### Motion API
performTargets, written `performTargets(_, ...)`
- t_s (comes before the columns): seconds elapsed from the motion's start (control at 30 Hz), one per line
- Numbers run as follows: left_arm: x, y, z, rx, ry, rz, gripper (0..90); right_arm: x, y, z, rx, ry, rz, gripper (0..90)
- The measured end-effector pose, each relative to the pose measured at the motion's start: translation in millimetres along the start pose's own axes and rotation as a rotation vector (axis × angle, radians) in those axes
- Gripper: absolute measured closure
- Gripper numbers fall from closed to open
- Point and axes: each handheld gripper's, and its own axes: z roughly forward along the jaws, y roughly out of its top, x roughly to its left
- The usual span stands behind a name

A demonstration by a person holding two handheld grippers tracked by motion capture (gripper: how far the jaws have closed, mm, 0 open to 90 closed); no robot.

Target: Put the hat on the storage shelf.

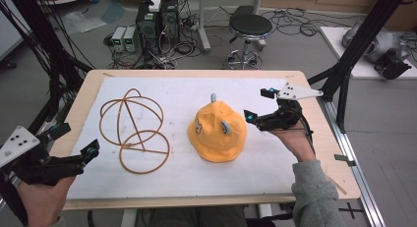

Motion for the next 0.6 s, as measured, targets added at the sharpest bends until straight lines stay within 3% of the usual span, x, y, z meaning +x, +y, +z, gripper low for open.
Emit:
performTargets(0.1, -1.6, -0.1, -4.1, -0.005, -0.005, -0.002, 1.8, 0.2, 2.0, 8.7, 0.003, 0.031, -0.011, 3.1)
performTargets(0.6, -5.5, -4.7, -8.8, 0.004, -0.009, -0.011, 1.8, 4.1, 9.0, 44.0, 0.032, 0.092, -0.035, 3.1)
